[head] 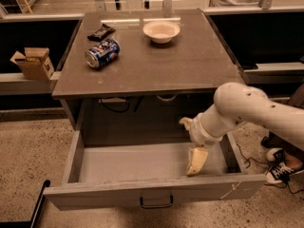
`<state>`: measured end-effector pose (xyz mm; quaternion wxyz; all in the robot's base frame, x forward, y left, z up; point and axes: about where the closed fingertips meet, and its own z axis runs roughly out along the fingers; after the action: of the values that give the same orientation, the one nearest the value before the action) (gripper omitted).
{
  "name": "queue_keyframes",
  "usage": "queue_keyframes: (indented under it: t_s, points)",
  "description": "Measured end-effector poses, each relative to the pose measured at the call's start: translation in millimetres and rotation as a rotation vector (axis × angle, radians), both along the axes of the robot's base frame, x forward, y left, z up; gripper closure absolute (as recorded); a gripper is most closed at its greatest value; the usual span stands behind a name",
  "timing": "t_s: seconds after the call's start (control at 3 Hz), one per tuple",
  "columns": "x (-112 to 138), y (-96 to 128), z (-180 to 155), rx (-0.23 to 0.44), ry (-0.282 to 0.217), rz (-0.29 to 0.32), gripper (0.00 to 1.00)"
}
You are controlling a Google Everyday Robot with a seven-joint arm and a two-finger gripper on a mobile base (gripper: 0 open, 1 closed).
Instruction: Open top drawer
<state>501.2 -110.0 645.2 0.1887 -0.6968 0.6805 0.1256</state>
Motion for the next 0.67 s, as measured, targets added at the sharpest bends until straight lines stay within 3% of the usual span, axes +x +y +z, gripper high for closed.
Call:
queue_keyframes:
  t_s: [0.33, 0.67]
  points:
    - [4, -5, 31, 0.000, -0.033, 0.001, 0.00]
    - [10, -29, 96, 0.054, -0.082, -0.009, 0.00]
